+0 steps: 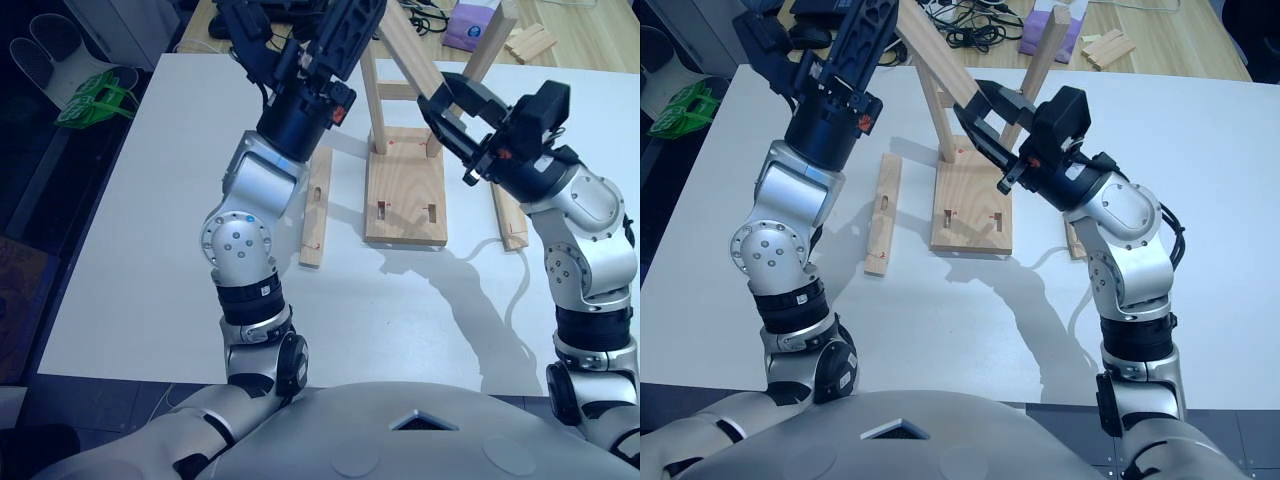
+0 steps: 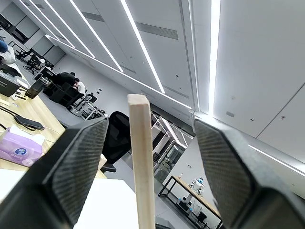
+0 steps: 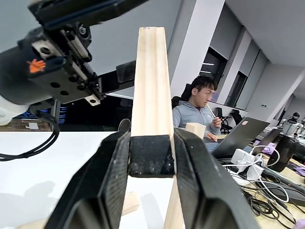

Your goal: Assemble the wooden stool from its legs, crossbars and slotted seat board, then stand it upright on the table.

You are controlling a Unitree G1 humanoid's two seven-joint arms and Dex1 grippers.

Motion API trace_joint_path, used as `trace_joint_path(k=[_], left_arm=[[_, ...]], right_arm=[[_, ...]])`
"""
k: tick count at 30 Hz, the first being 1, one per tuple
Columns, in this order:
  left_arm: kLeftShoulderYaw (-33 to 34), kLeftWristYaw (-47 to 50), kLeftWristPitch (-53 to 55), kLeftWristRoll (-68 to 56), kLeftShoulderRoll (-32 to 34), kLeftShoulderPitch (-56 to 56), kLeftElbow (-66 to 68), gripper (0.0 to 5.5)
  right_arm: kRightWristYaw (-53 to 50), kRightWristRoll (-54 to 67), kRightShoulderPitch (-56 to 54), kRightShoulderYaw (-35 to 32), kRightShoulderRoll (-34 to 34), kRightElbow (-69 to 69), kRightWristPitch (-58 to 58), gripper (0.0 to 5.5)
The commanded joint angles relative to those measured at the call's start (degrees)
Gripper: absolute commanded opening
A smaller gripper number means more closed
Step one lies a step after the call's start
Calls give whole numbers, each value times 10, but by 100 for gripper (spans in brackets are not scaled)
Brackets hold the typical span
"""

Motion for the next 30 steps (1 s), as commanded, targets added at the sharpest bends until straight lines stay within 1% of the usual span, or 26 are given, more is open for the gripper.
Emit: trace_joint_path(k=[1, 5, 6, 17, 26, 27, 30], left_arm=[[-3, 10, 2, -8, 2, 1, 5, 299], [-4, 10, 7, -22, 4, 3, 6, 244], [-7, 13, 11, -23, 6, 4, 9, 218], [-18, 24, 23, -25, 17, 8, 14, 56], [-36, 35, 24, 8, 26, 16, 30, 44], [-33, 38, 22, 6, 24, 15, 29, 43], [-26, 45, 15, 3, 22, 12, 27, 41]], right_arm=[[2, 1, -16, 0, 3, -4, 10, 129], [-1, -2, -20, -4, 4, -4, 11, 129], [-2, -3, -20, -5, 4, -5, 11, 129], [5, -7, -14, -1, -1, -7, 10, 129], [13, -27, -14, 1, -6, 4, 0, 129], [17, -29, -11, 4, -9, 6, 4, 165], [33, -33, 4, 8, -20, 13, 10, 213]])
